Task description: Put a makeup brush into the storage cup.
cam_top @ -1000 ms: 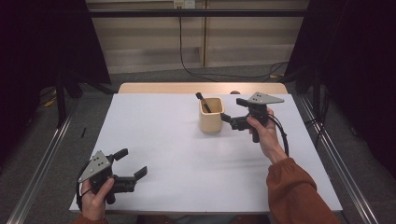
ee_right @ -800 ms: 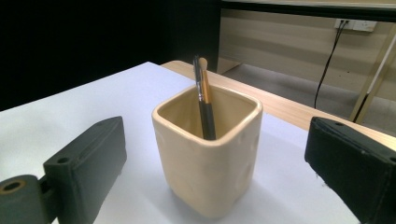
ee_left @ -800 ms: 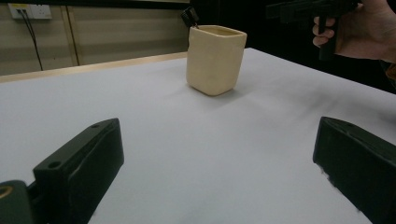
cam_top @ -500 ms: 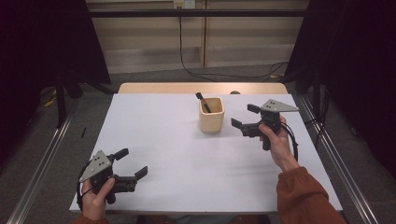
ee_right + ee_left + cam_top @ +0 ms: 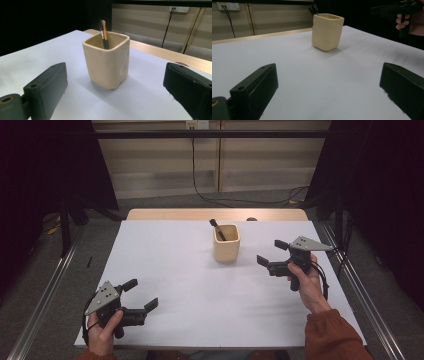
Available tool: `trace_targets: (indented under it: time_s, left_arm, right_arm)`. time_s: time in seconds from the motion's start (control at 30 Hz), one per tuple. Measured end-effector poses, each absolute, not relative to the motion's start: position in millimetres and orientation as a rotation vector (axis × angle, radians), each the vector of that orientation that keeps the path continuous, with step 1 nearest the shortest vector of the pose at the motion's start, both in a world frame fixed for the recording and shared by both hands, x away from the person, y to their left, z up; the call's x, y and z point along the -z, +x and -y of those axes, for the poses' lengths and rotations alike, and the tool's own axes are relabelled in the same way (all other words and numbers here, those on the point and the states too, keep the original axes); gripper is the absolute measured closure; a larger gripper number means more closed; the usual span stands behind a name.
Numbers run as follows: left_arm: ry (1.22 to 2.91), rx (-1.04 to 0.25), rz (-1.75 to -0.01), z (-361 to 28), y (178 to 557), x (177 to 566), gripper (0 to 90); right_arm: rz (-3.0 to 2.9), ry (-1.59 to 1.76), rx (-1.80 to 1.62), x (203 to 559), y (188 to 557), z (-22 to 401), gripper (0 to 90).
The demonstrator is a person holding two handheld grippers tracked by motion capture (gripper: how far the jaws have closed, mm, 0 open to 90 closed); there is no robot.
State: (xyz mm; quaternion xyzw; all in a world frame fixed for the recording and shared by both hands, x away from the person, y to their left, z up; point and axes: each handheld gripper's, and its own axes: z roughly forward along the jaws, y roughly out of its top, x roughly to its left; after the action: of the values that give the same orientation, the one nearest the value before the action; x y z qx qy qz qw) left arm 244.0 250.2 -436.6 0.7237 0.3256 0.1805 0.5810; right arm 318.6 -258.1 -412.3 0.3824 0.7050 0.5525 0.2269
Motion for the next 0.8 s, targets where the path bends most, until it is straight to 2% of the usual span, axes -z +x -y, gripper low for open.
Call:
trace_targets:
  time_s: [0.8]
  left_arm:
    - [1.687,-0.430,-0.762,-251.9,242.6,436.0,1.8]
  right_arm:
    - [-1.916,1.116,-1.480,426.7,273.3,280.3,4.9]
